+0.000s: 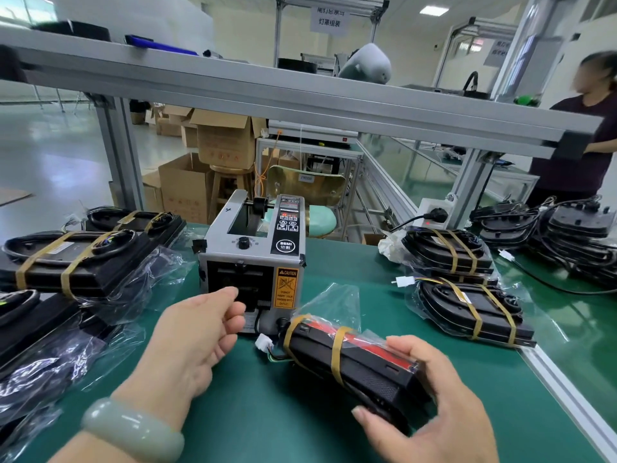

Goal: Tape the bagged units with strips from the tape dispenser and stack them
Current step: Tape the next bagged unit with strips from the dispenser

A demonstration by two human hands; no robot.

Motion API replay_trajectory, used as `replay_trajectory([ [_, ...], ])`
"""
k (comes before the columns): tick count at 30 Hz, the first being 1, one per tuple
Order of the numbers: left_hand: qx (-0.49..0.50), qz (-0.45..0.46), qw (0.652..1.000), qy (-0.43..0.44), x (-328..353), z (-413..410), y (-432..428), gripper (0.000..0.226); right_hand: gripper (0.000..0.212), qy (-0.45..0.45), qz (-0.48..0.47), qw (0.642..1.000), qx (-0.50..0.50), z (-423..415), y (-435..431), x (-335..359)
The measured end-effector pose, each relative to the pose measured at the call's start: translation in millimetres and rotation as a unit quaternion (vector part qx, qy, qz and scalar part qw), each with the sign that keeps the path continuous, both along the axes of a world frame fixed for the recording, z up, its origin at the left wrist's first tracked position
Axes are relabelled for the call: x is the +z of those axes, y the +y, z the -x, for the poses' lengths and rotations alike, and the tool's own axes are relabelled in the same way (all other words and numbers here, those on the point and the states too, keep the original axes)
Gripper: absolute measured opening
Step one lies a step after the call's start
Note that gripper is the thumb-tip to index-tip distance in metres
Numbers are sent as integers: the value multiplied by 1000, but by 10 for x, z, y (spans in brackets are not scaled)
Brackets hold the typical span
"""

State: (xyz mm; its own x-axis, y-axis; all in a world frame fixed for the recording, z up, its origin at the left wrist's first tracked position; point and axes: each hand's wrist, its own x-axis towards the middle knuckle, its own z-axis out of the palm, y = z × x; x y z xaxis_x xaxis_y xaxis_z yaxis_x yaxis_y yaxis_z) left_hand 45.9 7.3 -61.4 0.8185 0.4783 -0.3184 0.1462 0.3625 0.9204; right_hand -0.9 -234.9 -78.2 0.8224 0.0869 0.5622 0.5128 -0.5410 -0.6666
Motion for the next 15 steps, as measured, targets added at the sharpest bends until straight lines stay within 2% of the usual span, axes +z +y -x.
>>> replay_trajectory([
  [6,-19,43,999,20,51,-95,14,15,74,-73,36,997,11,20,46,5],
  [15,11,61,998,15,93,-187,-15,12,69,-139,72,987,32,11,32,31],
])
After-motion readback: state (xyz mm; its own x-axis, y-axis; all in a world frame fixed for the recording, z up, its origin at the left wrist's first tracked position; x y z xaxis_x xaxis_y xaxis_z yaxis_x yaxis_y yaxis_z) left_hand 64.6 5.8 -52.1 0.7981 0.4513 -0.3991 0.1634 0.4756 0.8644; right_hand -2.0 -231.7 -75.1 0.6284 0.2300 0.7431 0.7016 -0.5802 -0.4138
